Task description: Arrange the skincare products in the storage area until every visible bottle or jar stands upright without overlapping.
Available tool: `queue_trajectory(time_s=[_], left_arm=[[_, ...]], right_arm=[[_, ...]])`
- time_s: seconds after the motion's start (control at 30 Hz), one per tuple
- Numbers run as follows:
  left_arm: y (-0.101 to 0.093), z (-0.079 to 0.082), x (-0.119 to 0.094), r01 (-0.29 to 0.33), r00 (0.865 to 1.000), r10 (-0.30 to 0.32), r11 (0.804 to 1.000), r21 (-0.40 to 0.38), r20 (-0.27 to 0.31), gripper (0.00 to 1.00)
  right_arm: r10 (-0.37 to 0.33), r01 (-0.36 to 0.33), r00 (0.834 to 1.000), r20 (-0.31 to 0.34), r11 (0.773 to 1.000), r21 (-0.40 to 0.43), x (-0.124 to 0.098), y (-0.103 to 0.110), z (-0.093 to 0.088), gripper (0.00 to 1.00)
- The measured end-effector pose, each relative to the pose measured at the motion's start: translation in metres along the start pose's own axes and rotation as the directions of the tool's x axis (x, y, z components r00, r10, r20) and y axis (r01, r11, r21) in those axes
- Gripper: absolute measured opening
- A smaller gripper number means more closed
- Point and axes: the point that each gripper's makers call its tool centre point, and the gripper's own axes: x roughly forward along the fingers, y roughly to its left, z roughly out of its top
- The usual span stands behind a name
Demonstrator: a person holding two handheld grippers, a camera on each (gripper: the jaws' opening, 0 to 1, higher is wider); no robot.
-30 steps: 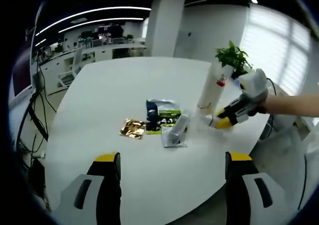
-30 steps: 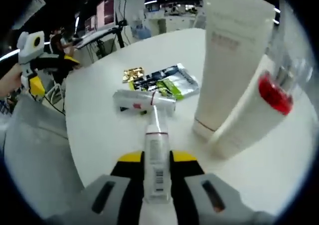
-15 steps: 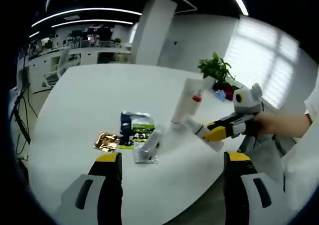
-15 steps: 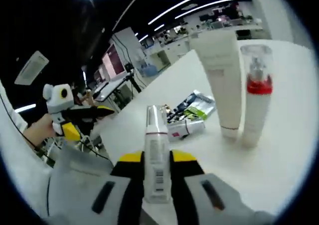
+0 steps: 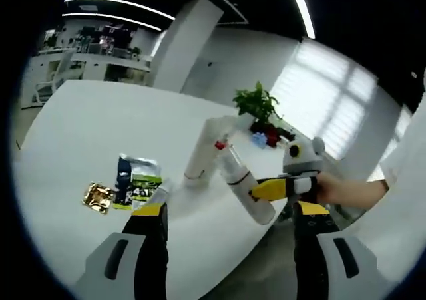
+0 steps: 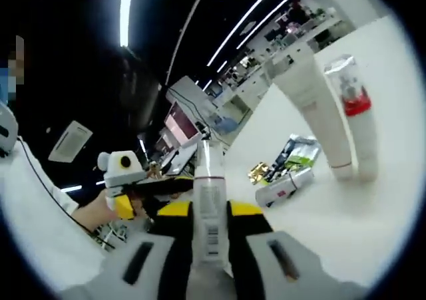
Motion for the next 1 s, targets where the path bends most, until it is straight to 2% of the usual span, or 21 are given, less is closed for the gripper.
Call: queue_trajectory(time_s=[0.07, 0.17, 0.27, 0.37, 0.43, 0.63, 0.87, 1.0], left_arm=[[-0.009, 0.003, 0.004, 0.046, 0.999, -0.046, 0.999, -0.018, 0.009, 0.71], [-0.025, 0.002, 0.010, 0.121, 0.993, -0.121, 0.993, -0.010, -0.007, 0.67], [-0.034, 0.003, 0.013, 0.155, 0.988, -0.155, 0.988, -0.008, -0.009, 0.65], [-0.042, 0.009, 0.015, 0.197, 0.980, -0.197, 0.980, -0.026, 0.016, 0.63], [-0.048, 0.015, 0.016, 0.231, 0.973, -0.230, 0.973, -0.031, 0.036, 0.59], [-0.062, 0.024, 0.020, 0.313, 0.949, -0.311, 0.948, -0.050, 0.047, 0.51], [-0.073, 0.032, 0.019, 0.401, 0.915, -0.394, 0.910, -0.106, 0.084, 0.33], [-0.076, 0.034, 0.020, 0.417, 0.908, -0.409, 0.902, -0.112, 0.086, 0.31]], right_arm=[[0.029, -0.029, 1.000, 0.011, 1.000, 0.002, 0.000, 0.007, 0.001, 0.18], [0.084, -0.084, 0.996, 0.038, 0.996, 0.011, -0.001, 0.019, 0.006, 0.18], [0.121, -0.123, 0.990, 0.065, 0.992, 0.019, -0.002, 0.029, 0.010, 0.18], [0.152, -0.153, 0.985, 0.077, 0.988, 0.011, -0.004, 0.037, 0.012, 0.18], [0.178, -0.179, 0.981, 0.081, 0.984, 0.005, -0.006, 0.043, 0.013, 0.18], [0.233, -0.234, 0.967, 0.105, 0.972, -0.002, -0.013, 0.055, 0.015, 0.18], [0.281, -0.282, 0.950, 0.133, 0.959, -0.010, -0.022, 0.067, 0.018, 0.18], [0.302, -0.302, 0.944, 0.131, 0.953, -0.020, -0.025, 0.072, 0.018, 0.18]])
